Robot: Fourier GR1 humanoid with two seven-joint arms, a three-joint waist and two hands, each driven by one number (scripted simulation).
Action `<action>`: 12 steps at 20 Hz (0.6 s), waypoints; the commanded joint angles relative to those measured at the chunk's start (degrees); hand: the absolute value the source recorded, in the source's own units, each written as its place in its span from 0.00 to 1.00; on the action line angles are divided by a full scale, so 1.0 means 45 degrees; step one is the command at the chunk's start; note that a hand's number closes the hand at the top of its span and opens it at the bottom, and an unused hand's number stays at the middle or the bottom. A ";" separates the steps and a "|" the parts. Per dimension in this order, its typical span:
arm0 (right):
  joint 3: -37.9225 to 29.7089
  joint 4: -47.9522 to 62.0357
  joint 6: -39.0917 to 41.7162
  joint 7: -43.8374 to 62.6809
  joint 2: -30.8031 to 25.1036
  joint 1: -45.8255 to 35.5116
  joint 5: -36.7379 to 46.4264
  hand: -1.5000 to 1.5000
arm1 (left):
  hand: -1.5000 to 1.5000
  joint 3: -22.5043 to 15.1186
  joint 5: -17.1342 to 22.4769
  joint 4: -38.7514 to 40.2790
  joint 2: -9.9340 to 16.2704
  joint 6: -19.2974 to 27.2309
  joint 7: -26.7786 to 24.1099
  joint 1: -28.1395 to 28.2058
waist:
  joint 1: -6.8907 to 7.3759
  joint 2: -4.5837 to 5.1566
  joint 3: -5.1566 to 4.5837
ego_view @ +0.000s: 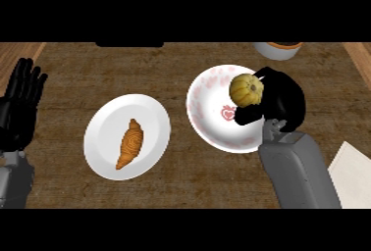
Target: Pick the squash from the placemat and place it in the bowl
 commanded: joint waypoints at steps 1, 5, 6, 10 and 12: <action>-0.0691 0.1648 -0.2277 -0.0098 0.0026 -0.0057 -0.0662 0.00 | 0.50 0.0237 0.0236 0.0234 0.0134 -0.0377 -0.0323 0.0088 | -0.0030 0.0010 0.0005; -0.0545 0.2827 -0.4948 -0.1617 0.0026 0.0239 -0.1920 0.00 | 0.50 -0.0021 0.0021 0.0270 0.0033 -0.0225 0.0090 -0.0106 | -0.0012 0.0030 0.0012; -0.0392 0.2689 -0.5721 -0.1440 0.0026 0.0041 -0.2539 0.00 | 0.50 0.0278 0.0063 0.0555 0.0128 -0.0070 -0.0168 -0.0457 | 0.0033 0.0055 0.0015; -0.0907 0.2673 -0.7772 -0.3908 0.0026 0.0959 -0.2584 0.00 | 0.50 0.0429 0.0100 0.1034 0.0322 -0.0158 -0.0216 -0.0950 | -0.0190 0.0024 0.0014; -0.0993 0.2863 -0.9243 -0.3869 0.0027 0.0406 -0.1907 0.00 | 0.50 0.0132 -0.0015 0.0149 0.0064 -0.0005 0.0113 -0.0335 | -0.0032 -0.0006 0.0017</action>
